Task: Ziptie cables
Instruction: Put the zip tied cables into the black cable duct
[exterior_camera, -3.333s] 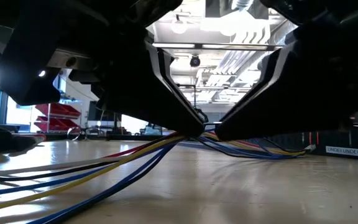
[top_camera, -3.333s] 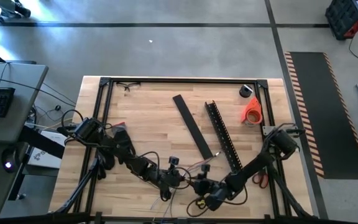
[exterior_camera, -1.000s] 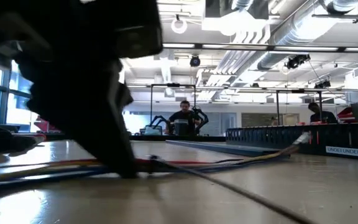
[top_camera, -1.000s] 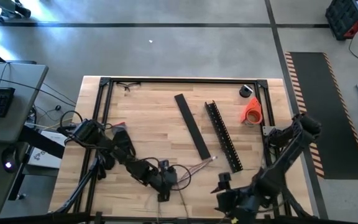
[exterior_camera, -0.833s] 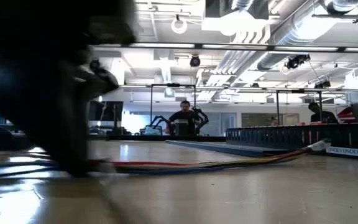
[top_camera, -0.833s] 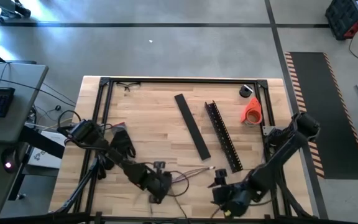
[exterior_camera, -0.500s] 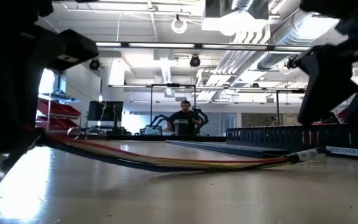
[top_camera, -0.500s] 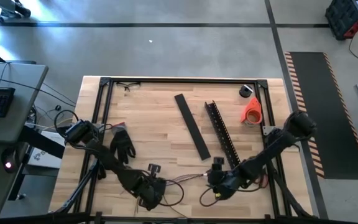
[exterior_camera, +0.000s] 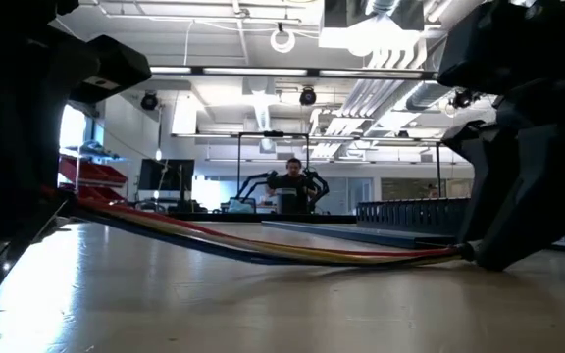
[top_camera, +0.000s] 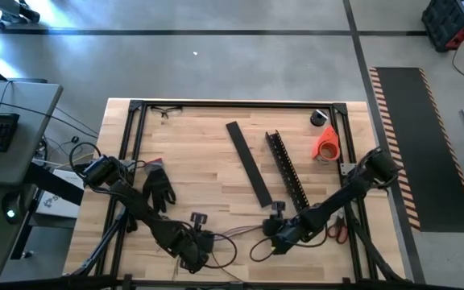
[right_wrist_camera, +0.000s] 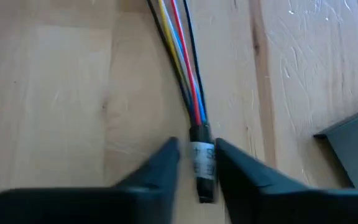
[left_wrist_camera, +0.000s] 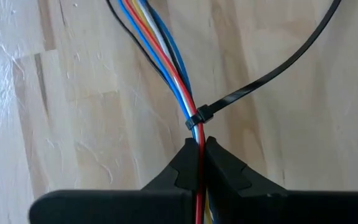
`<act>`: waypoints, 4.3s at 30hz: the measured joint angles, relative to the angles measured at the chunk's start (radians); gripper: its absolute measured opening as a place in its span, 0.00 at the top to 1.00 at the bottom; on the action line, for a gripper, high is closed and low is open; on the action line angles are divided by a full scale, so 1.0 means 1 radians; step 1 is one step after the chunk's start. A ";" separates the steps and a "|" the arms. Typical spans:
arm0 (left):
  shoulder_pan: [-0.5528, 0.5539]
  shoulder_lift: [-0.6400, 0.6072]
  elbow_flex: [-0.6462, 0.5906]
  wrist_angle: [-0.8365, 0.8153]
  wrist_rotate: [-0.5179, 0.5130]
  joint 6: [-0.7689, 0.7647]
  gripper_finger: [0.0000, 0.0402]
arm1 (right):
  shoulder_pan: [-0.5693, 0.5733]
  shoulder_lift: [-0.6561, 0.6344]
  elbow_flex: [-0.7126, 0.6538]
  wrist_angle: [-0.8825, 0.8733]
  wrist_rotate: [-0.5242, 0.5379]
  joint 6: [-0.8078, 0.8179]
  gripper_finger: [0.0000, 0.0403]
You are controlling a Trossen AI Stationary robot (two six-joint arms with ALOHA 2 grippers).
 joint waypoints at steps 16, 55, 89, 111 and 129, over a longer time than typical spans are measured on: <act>0.165 -0.002 -0.178 0.335 0.003 0.228 0.92 | 0.212 -0.026 0.378 -0.715 0.077 0.397 0.99; 0.092 0.001 -0.257 0.571 0.036 0.099 0.95 | 0.514 -0.024 0.817 -1.016 0.558 0.444 1.00; 1.066 0.245 0.352 0.617 0.313 1.445 1.00 | 0.276 -0.101 0.334 -1.131 -0.086 1.123 1.00; 1.089 0.596 0.790 0.339 0.075 1.763 1.00 | 0.279 -0.118 0.317 -1.091 -0.101 1.117 1.00; 1.075 0.513 0.795 0.138 0.180 1.516 1.00 | 0.312 -0.117 0.209 -1.058 -0.143 1.184 1.00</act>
